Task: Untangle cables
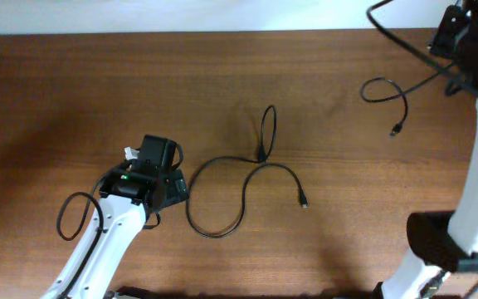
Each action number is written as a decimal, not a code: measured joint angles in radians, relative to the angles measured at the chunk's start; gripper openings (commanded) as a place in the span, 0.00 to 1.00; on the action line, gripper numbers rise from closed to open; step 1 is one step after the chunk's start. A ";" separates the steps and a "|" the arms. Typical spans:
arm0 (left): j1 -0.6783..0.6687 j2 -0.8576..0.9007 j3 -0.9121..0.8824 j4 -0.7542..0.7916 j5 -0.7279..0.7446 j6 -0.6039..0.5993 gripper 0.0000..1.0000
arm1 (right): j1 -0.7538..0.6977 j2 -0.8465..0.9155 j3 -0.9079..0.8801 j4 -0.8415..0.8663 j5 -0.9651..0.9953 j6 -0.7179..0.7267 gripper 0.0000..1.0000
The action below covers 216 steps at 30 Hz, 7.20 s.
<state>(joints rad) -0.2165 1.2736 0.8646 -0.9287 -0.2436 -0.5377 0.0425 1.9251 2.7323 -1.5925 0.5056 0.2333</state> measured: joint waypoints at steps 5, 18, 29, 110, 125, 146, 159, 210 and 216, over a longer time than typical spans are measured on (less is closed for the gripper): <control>0.000 0.000 0.000 0.000 0.000 0.000 0.99 | -0.164 0.185 0.000 0.058 -0.003 0.000 0.04; 0.000 0.000 0.000 0.000 0.000 0.000 0.99 | -0.573 0.413 -0.001 0.082 -0.124 0.000 0.19; 0.000 0.000 0.000 0.000 0.000 0.000 0.99 | -0.662 0.451 -0.014 -0.071 -0.773 -0.298 0.99; 0.000 0.000 0.000 0.001 0.000 0.000 0.99 | -0.446 0.417 -0.409 0.525 -0.448 0.039 0.98; 0.000 0.000 0.000 0.000 0.000 0.000 0.99 | -0.395 -0.129 -0.397 0.064 -0.901 -0.294 0.99; 0.000 0.000 0.000 0.000 0.000 0.000 0.99 | -0.314 -0.237 -0.393 -0.100 -0.896 -0.316 0.99; 0.000 -0.576 -0.457 0.639 0.141 0.226 0.99 | -0.314 -0.237 -0.394 -0.100 -0.893 -0.316 0.99; 0.108 -1.263 -0.850 0.846 0.219 0.540 0.99 | -0.314 -0.236 -0.395 -0.100 -0.892 -0.317 0.99; 0.108 -1.263 -0.850 0.846 0.219 0.540 0.99 | -0.314 -0.236 -0.395 -0.100 -0.892 -0.317 0.99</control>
<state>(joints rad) -0.1089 0.0109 0.0143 -0.0826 -0.0250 0.0021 -0.2710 1.6894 2.3375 -1.6924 -0.3866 -0.0837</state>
